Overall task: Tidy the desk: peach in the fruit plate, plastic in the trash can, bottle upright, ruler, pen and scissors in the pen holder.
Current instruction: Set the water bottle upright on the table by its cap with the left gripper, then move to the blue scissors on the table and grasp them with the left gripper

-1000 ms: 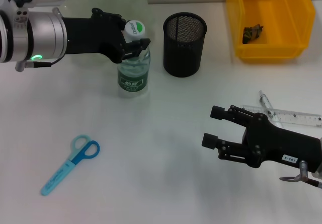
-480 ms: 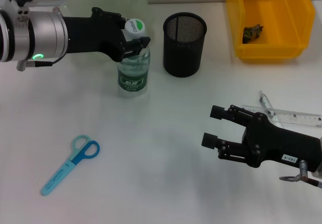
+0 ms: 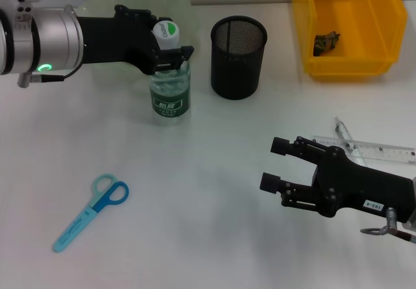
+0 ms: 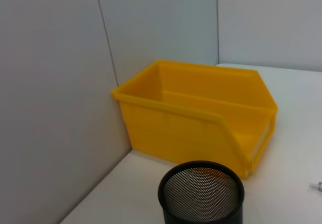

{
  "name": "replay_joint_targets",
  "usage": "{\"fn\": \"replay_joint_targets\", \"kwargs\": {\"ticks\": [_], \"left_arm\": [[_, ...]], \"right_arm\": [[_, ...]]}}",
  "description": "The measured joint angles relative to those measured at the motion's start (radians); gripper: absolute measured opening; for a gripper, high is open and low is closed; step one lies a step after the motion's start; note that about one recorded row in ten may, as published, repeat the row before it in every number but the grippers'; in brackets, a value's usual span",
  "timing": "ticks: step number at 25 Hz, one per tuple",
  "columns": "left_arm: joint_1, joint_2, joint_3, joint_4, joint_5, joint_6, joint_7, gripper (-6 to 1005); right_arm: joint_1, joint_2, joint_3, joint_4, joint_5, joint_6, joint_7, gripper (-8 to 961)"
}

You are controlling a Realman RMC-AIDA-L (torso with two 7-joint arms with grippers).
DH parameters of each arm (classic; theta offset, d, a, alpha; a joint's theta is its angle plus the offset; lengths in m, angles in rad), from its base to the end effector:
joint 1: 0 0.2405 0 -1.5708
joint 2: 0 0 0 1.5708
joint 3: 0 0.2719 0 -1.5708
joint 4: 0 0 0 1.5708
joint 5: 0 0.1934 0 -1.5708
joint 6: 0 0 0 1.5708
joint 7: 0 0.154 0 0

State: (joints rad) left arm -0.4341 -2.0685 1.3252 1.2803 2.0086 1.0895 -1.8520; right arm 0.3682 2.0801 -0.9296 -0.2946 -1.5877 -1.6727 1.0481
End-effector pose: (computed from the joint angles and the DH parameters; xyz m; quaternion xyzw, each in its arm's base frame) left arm -0.1851 0.3723 -0.0067 -0.9541 -0.1163 -0.0987 0.2577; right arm 0.2710 0.2450 -0.0569 -0.8847 0.2338 0.3926 0.0925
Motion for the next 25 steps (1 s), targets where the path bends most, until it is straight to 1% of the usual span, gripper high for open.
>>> {"fn": "replay_joint_targets", "kwargs": {"ticks": [7,16,18,22,24,25], "left_arm": [[-0.001,-0.001,-0.017,0.003,-0.019,0.003,0.003,617],[0.010,-0.001,-0.047,0.010,-0.078,-0.002,0.023,631],[0.017,0.000,-0.052,0.018,-0.105,0.004,0.039,630],[0.055,0.001,-0.071,0.085,-0.157,0.016,0.064,630],[0.076,0.002,-0.087,0.112,-0.193,0.030,0.072,630],[0.084,0.002,-0.105,0.115,-0.233,0.052,0.080,630]], "right_arm": [[0.000,0.000,-0.003,0.000,0.000,0.003,0.000,824],[0.004,0.000,-0.008,0.000,-0.001,0.010,0.005,824],[0.004,0.000,-0.008,0.000,-0.001,0.010,0.005,823],[0.001,0.000,-0.008,0.000,-0.002,0.010,0.006,823],[-0.001,0.000,-0.008,0.000,-0.002,0.010,0.006,824],[-0.001,0.000,-0.008,0.000,-0.002,0.009,0.007,824]]}}
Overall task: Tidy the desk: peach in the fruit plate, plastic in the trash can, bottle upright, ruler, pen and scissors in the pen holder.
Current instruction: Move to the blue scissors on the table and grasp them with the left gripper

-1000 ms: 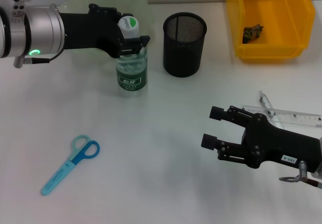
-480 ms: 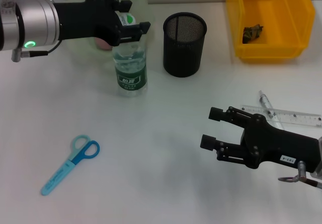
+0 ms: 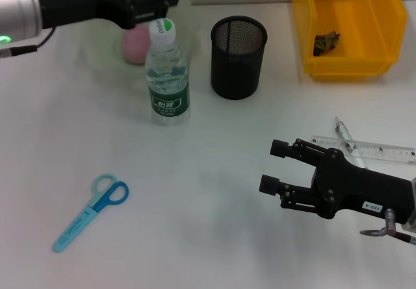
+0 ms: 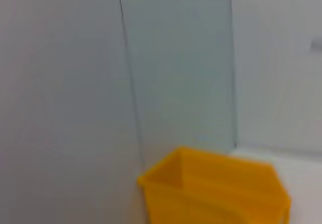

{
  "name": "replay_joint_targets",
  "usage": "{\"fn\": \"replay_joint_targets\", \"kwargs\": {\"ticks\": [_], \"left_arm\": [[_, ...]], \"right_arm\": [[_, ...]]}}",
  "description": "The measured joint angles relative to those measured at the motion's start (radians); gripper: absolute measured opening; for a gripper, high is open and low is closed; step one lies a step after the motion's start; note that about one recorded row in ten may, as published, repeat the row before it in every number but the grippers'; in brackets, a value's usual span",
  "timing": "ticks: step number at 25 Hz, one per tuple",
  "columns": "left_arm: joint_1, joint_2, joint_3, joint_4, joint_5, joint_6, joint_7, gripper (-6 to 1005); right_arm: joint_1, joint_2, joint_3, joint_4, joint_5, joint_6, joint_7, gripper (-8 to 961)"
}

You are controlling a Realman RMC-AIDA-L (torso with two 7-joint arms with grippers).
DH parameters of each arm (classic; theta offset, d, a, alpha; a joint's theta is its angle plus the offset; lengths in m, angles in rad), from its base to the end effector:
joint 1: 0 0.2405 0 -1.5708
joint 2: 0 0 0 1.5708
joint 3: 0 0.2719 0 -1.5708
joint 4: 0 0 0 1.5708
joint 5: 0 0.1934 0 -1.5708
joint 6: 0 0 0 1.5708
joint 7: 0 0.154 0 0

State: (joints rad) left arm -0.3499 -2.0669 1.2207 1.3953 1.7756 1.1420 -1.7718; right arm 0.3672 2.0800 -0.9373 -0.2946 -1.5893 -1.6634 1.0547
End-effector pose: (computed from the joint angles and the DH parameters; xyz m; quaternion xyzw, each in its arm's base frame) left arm -0.1693 0.3603 0.0380 -0.9280 -0.1022 -0.2107 0.2899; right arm 0.2722 0.2445 -0.0584 -0.8858 0.2384 0.3876 0.0907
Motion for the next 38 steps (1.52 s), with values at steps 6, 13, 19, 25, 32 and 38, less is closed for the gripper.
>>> {"fn": "replay_joint_targets", "kwargs": {"ticks": [6,13,19,25,32,38], "left_arm": [[-0.005,0.003,-0.176,-0.149,-0.256,0.308,0.119,629],[-0.005,0.008,-0.314,-0.403,-0.344,0.686,0.303,628],[0.024,0.020,-0.312,-0.524,-0.204,0.766,0.367,627],[0.039,0.014,-0.323,-0.534,-0.096,0.731,0.356,630],[0.035,0.001,-0.307,-0.541,-0.065,0.722,0.427,787],[0.023,0.001,-0.312,-0.643,-0.067,0.715,0.537,814]], "right_arm": [[0.003,0.000,0.003,0.001,0.000,0.001,0.001,823],[0.005,0.000,0.010,0.001,0.002,0.002,0.001,823],[0.002,-0.006,0.012,-0.006,0.005,-0.002,0.001,823],[-0.006,-0.011,0.012,-0.029,0.005,-0.025,-0.010,823],[-0.010,-0.004,0.012,-0.040,0.002,-0.036,-0.019,824],[-0.032,-0.003,0.012,-0.044,0.004,-0.044,-0.029,824]]}}
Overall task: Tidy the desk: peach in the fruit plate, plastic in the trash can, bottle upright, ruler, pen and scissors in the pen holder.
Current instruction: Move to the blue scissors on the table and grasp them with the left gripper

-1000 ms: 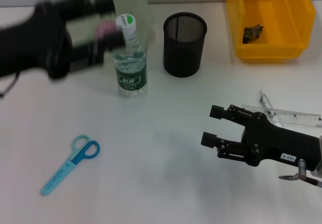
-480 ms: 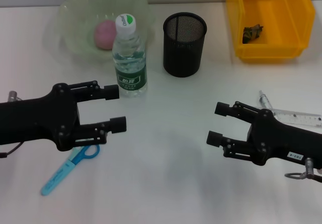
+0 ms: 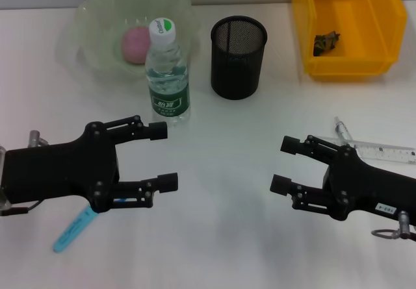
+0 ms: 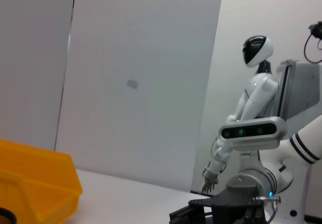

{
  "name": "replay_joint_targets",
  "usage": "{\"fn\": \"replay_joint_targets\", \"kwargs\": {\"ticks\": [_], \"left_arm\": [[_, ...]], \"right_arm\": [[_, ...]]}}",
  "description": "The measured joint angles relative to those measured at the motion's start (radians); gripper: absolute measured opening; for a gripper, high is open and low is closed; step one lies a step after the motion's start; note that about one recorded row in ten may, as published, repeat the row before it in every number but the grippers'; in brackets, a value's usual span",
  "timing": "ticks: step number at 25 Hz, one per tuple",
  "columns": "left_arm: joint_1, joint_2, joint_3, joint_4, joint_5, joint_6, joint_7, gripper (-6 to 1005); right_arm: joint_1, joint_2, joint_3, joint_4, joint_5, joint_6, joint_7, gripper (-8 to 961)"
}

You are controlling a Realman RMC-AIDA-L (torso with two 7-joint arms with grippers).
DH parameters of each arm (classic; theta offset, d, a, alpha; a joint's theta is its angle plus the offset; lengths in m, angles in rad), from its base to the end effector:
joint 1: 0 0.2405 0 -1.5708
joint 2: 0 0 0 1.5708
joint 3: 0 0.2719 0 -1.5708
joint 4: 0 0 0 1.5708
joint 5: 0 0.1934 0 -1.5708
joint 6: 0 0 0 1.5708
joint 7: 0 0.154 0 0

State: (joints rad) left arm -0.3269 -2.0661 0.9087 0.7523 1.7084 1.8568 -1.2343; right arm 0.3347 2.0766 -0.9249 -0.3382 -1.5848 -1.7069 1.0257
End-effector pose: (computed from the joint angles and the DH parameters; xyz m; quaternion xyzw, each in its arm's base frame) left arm -0.2505 0.2530 -0.0015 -0.9320 -0.1081 -0.3427 0.0478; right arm 0.2745 0.2394 -0.0479 -0.8867 0.2127 0.3973 0.1035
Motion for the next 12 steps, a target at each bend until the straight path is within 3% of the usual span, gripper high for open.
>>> {"fn": "replay_joint_targets", "kwargs": {"ticks": [12], "left_arm": [[-0.004,-0.002,0.027,-0.045,0.057,-0.013,0.035,812]], "right_arm": [[-0.018,-0.008,0.002,-0.036,0.000,-0.078,-0.035,824]]}}
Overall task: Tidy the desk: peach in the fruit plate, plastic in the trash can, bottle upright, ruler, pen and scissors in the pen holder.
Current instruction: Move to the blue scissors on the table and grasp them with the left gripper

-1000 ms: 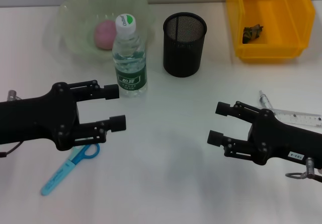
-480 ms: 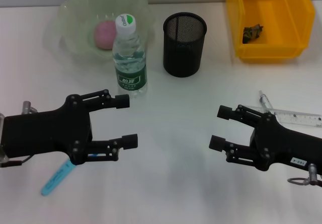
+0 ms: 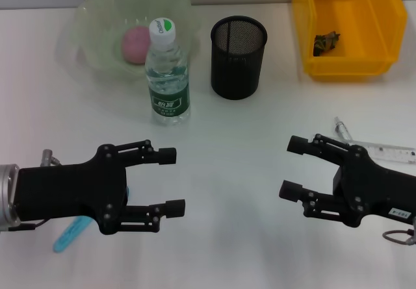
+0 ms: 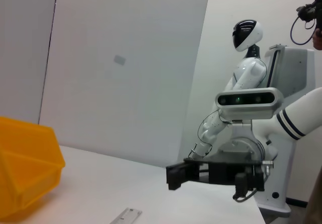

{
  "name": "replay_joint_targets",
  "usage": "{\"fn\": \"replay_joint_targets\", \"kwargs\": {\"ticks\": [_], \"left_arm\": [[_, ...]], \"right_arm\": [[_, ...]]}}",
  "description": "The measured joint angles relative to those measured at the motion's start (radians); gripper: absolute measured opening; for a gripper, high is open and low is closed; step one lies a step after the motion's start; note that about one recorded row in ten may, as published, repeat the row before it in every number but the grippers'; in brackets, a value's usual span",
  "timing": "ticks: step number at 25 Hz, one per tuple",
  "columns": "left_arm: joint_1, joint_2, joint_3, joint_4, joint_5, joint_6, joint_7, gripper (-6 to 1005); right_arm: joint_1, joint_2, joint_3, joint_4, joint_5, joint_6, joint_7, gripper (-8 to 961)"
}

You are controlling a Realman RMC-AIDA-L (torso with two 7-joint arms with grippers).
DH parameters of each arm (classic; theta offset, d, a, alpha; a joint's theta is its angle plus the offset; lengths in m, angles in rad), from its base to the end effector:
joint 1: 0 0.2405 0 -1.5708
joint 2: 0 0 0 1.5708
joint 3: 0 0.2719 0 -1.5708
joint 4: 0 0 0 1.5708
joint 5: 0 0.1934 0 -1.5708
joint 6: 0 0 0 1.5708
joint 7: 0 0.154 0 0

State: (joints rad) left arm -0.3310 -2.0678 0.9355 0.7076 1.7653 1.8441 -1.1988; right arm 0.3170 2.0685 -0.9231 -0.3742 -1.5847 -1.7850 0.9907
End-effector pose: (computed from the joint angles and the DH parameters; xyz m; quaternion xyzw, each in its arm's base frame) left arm -0.2570 0.2451 -0.0159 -0.9402 -0.1136 -0.3204 0.0240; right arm 0.2712 0.2322 -0.0364 -0.8891 0.1726 0.4128 0.0969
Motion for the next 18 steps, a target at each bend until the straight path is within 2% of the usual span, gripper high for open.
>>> {"fn": "replay_joint_targets", "kwargs": {"ticks": [11,13,14,15,16,17,18], "left_arm": [[-0.002,0.001,-0.005,-0.005,-0.001,-0.003,0.003,812],[-0.002,0.001,-0.005,-0.005,-0.001,-0.003,0.003,812],[-0.008,0.000,-0.004,-0.005,-0.004,-0.012,0.003,812],[-0.008,0.000,-0.004,-0.005,-0.004,-0.012,0.003,812],[-0.009,0.000,-0.003,-0.005,-0.003,-0.014,0.003,812],[-0.010,0.000,-0.003,-0.005,-0.001,-0.015,0.003,812],[-0.011,0.000,-0.002,-0.006,0.000,-0.017,0.003,812]], "right_arm": [[-0.018,-0.001,0.013,-0.058,-0.013,-0.049,0.003,823],[-0.032,0.000,0.038,-0.111,-0.019,-0.058,0.038,823],[-0.045,0.003,0.051,-0.191,-0.032,-0.056,0.102,823],[-0.045,0.003,0.051,-0.191,-0.032,-0.056,0.102,824],[-0.053,0.004,0.052,-0.284,-0.044,-0.051,0.183,824],[-0.053,0.004,0.052,-0.284,-0.044,-0.051,0.183,824],[-0.055,0.005,0.054,-0.339,-0.053,-0.047,0.234,824]]}}
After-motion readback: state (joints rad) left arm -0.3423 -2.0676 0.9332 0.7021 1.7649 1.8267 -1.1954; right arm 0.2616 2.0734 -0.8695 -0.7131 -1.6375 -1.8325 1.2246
